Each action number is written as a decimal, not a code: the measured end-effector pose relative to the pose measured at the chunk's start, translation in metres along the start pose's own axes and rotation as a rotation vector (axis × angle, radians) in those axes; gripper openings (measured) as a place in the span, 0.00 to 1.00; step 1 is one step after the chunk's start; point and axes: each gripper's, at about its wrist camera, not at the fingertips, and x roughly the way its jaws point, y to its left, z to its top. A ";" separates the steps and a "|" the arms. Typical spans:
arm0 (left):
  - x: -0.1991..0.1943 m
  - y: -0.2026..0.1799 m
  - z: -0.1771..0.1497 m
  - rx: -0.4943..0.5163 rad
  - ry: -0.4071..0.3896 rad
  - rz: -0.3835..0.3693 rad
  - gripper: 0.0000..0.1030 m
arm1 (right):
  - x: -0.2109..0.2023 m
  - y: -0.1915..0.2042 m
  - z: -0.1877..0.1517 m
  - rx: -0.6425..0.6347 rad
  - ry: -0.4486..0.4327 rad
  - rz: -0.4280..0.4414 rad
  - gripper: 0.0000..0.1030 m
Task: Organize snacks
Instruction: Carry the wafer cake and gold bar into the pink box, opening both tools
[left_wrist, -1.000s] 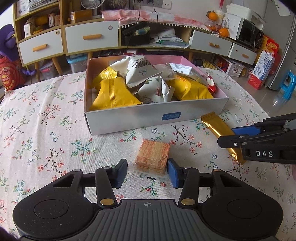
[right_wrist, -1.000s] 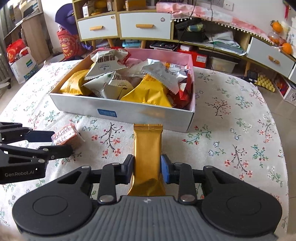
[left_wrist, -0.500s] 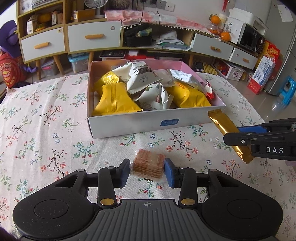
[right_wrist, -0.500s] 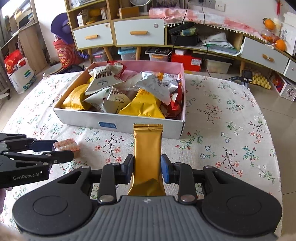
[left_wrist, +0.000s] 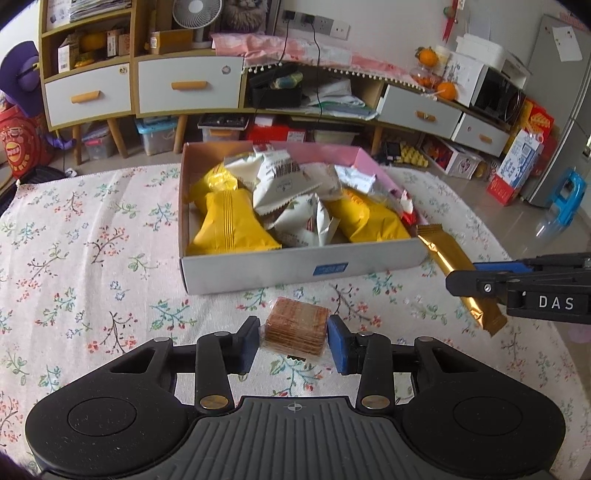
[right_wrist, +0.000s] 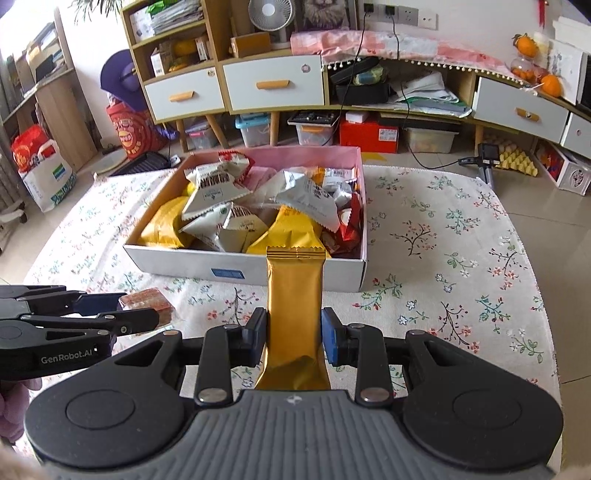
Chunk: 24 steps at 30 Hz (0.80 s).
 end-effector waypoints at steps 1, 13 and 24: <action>-0.002 0.000 0.001 -0.003 -0.005 -0.002 0.36 | -0.001 0.001 0.000 0.004 -0.004 0.004 0.28; -0.021 0.006 0.031 -0.051 -0.105 -0.033 0.36 | -0.008 0.007 0.023 0.018 -0.067 0.006 0.28; -0.009 0.033 0.088 -0.067 -0.173 0.040 0.36 | 0.013 0.007 0.063 0.042 -0.088 0.027 0.28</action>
